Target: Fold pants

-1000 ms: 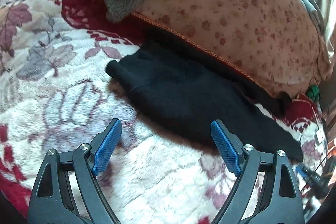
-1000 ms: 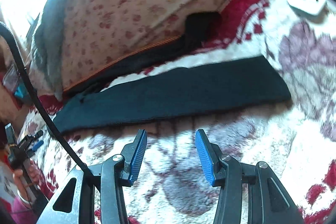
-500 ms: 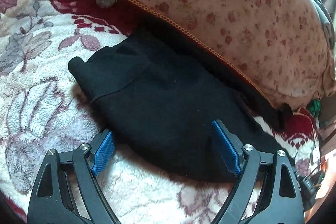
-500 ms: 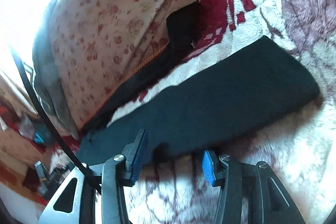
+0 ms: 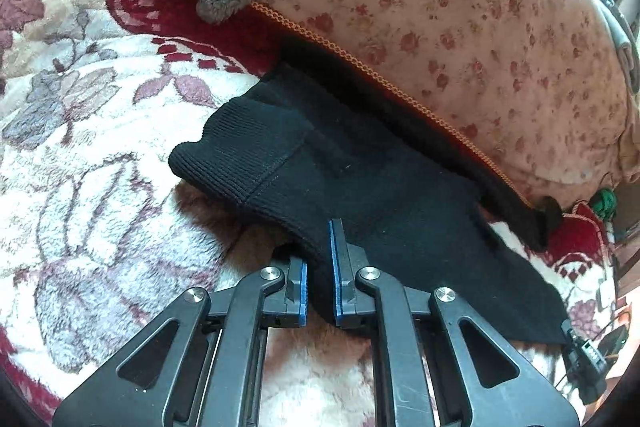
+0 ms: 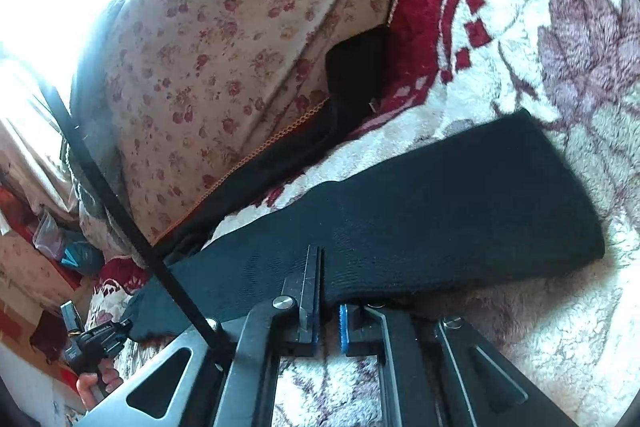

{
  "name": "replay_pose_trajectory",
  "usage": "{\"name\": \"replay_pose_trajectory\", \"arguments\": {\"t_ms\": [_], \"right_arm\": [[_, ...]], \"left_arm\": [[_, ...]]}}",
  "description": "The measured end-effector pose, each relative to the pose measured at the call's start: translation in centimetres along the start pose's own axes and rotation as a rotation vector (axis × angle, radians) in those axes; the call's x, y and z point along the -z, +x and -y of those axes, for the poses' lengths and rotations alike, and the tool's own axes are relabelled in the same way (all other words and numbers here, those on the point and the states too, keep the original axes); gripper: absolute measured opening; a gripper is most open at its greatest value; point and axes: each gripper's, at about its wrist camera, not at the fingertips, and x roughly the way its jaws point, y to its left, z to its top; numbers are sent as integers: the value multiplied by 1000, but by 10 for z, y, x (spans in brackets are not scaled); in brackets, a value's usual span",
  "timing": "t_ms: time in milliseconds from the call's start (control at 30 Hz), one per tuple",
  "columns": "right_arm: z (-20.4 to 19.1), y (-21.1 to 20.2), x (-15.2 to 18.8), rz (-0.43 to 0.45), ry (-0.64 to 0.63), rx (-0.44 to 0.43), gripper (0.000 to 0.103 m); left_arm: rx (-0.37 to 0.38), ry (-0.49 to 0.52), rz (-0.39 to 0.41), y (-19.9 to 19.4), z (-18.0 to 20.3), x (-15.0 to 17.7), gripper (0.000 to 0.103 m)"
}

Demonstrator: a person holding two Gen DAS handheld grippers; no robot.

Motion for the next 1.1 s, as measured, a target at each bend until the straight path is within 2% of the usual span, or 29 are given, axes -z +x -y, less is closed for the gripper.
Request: {"name": "replay_pose_trajectory", "arguments": {"t_ms": [233, 400, 700, 867, 933, 1033, 1100], "right_arm": [[-5, -16, 5, 0, -22, -14, 5], [-7, -29, 12, -12, -35, -28, 5], [-17, -44, 36, -60, -65, -52, 5], [-21, -47, 47, -89, -72, -57, 5], [-15, -45, 51, -96, -45, -44, 5], [8, -40, 52, -118, 88, -22, 11], [22, -43, 52, -105, 162, -63, 12]], "left_arm": [[42, 19, 13, -30, 4, 9, 8], [59, 5, 25, -55, -8, 16, 8], [22, 4, 14, -85, -36, 41, 8], [-2, 1, 3, -88, -51, 53, 8], [-9, -13, -6, -83, -57, 58, 8], [4, -43, -8, -79, -62, 61, 11], [1, -57, -3, -80, -66, 60, 17]]}}
